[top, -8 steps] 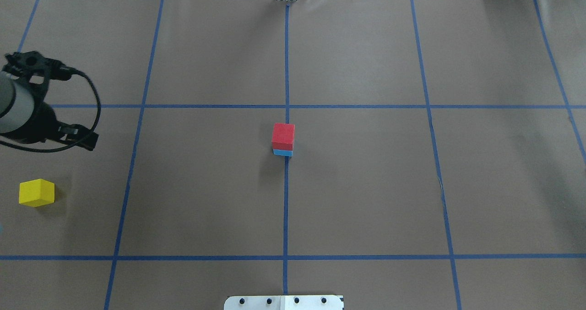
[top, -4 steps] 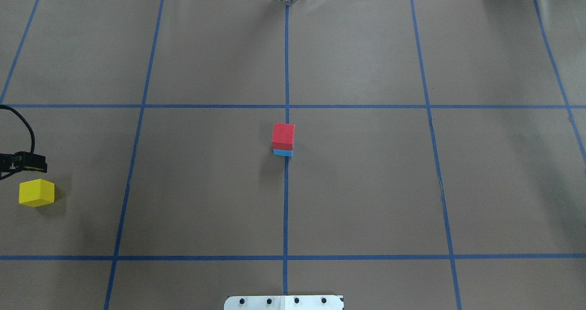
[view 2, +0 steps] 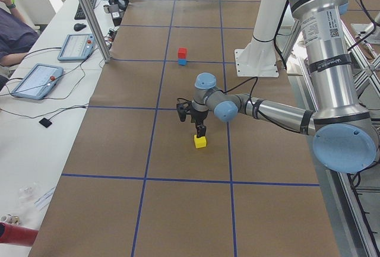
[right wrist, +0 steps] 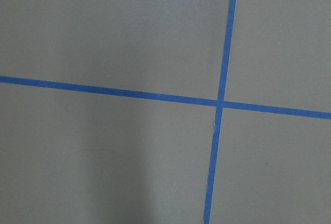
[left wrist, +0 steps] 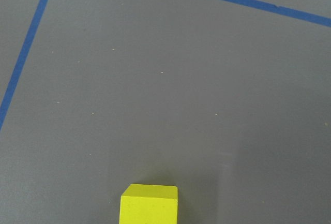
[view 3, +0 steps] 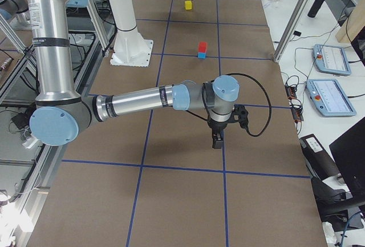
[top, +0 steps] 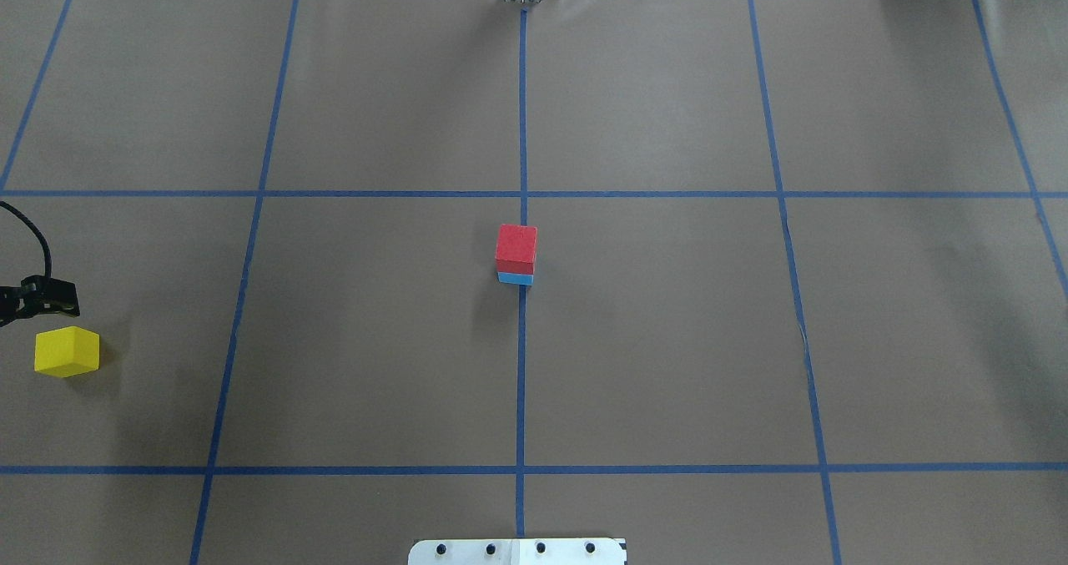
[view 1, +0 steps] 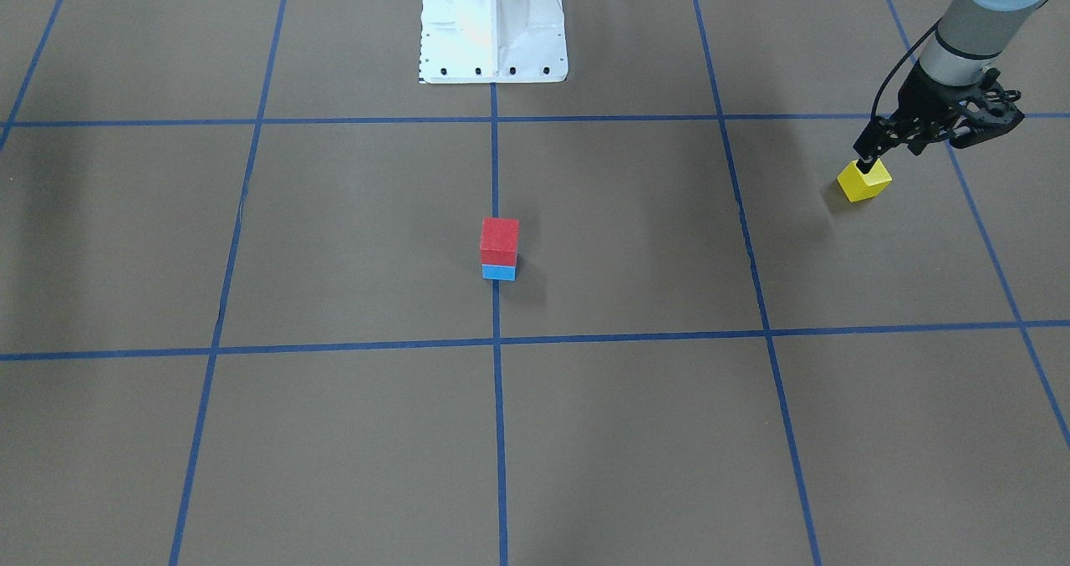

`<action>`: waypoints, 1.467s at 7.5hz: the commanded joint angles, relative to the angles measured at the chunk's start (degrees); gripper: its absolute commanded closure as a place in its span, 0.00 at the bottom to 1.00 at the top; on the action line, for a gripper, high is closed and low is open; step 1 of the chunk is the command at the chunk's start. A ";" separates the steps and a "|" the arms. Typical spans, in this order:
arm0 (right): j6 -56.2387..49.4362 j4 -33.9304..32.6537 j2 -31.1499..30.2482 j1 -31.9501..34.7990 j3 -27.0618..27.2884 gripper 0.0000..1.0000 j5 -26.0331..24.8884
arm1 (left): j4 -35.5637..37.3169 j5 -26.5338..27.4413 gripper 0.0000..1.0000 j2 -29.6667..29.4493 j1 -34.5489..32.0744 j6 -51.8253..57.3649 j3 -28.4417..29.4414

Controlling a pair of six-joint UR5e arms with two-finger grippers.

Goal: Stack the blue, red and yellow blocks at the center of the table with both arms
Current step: 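Lower the left gripper onto the yellow cube and close on it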

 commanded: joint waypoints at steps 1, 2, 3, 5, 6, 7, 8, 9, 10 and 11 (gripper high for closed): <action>-0.02 0.00 -0.03 0.00 0.01 0.01 -0.10 | -0.71 -0.01 0.00 -0.09 0.37 0.01 0.82; 0.06 0.00 -0.03 0.00 -0.08 0.01 -0.10 | -0.79 0.08 0.00 -0.09 0.37 0.09 1.17; 0.06 0.00 -0.03 0.00 -0.08 0.01 -0.10 | -1.75 0.34 0.00 0.00 0.80 0.01 1.87; 0.06 0.00 -0.03 0.00 -0.08 0.01 -0.10 | -3.25 0.70 0.00 0.09 2.21 -0.17 3.36; 0.06 0.00 -0.12 0.00 -0.08 0.01 -0.19 | -3.43 0.78 0.00 0.09 2.91 -0.43 3.89; 0.06 0.00 -0.12 0.00 -0.08 0.01 -0.19 | -3.43 0.79 0.00 0.09 3.61 -0.43 4.16; 0.06 0.00 -0.12 0.00 -0.08 0.01 -0.27 | -3.43 0.79 0.00 0.09 4.40 -0.35 4.24; -0.02 0.00 -0.12 0.00 -0.08 0.01 -0.36 | -3.43 0.79 0.00 0.09 4.85 -0.34 4.25; -0.03 0.00 -0.12 0.00 -0.08 0.01 -0.36 | -3.43 0.79 0.00 0.00 5.37 -0.26 4.77; -0.03 0.00 -0.12 0.00 -0.08 0.01 -0.45 | -3.43 0.79 0.00 -0.35 5.47 -0.17 5.38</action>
